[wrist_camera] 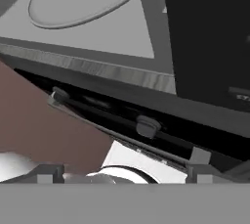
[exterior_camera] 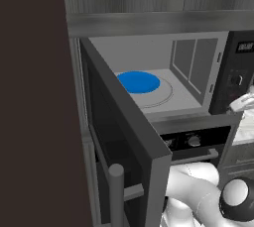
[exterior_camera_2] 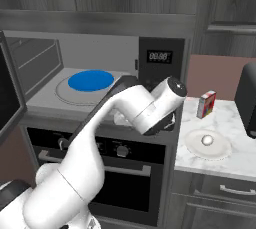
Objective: Pick the egg from the counter and place it in the microwave.
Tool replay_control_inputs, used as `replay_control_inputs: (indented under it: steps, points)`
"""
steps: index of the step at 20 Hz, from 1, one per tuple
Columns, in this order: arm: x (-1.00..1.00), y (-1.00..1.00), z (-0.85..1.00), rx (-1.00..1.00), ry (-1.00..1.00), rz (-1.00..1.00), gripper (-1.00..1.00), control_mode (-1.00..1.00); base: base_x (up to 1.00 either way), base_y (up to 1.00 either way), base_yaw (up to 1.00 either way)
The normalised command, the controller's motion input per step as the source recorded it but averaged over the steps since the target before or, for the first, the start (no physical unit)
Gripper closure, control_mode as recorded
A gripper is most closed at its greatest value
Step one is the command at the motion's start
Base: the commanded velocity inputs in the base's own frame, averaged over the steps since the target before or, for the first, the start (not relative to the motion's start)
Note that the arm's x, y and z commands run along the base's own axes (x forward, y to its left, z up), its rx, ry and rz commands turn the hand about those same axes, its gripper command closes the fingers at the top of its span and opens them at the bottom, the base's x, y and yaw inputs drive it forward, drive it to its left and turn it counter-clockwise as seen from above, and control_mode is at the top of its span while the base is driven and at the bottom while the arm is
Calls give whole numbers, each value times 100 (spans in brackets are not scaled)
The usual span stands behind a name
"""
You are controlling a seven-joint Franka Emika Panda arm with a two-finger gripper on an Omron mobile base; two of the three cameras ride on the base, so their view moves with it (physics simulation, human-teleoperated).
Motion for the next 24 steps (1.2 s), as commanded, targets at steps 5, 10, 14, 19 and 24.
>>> replay_control_inputs:
  steps: [5, 10, 14, 19, 24]
  points:
    - [-48, -100, -32, 16, -26, 38, -100, -100, 0, 0, 0]
    - [-21, -100, -27, 5, -29, 23, -100, -100, 0, 0, 0]
    - [25, -100, -14, 0, -5, 3, -100, -100, 0, 0, 0]
    - [34, -74, -27, 0, -9, 0, -100, -100, 0, 0, 0]
    - [84, -7, -68, 0, -9, -16, -100, -100, 0, 0, 0]
